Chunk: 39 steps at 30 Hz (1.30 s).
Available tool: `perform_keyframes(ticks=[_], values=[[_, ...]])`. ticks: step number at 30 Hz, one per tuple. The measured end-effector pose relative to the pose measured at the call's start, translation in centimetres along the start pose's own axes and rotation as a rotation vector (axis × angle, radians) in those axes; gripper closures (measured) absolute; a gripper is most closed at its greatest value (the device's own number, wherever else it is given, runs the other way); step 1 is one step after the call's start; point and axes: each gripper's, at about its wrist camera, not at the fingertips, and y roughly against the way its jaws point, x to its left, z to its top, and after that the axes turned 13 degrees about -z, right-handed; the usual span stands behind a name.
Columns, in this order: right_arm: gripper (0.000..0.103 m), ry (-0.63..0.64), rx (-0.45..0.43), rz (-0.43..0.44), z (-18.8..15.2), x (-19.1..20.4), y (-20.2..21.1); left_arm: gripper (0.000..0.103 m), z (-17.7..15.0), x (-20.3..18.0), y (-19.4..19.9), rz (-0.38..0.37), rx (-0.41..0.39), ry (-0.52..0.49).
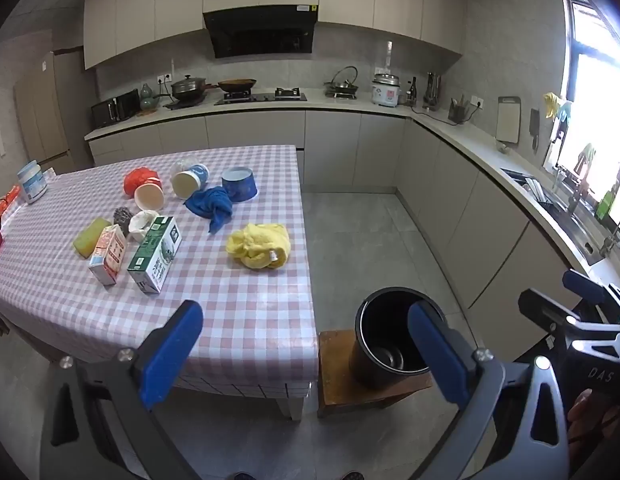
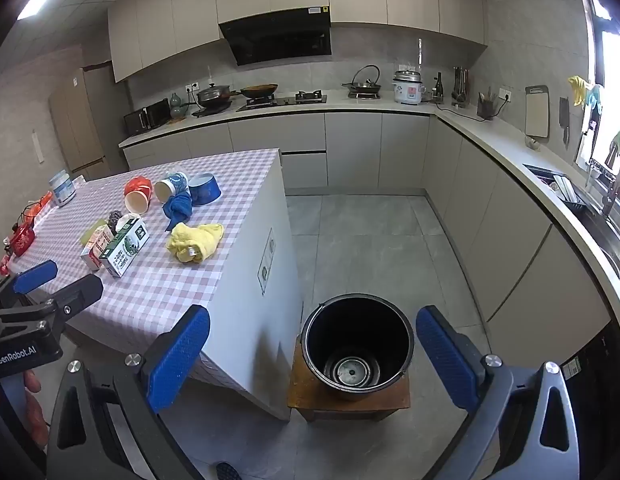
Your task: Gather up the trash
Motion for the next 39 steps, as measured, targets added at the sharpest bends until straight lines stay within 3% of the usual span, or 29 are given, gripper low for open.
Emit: perform_keyframes(ticks=[39], values=[[0.000, -0.004, -0.029, 0.012, 1.1, 0.8, 0.2, 0.000, 0.0, 0.3, -0.1, -0.015, -0.017, 0.016]])
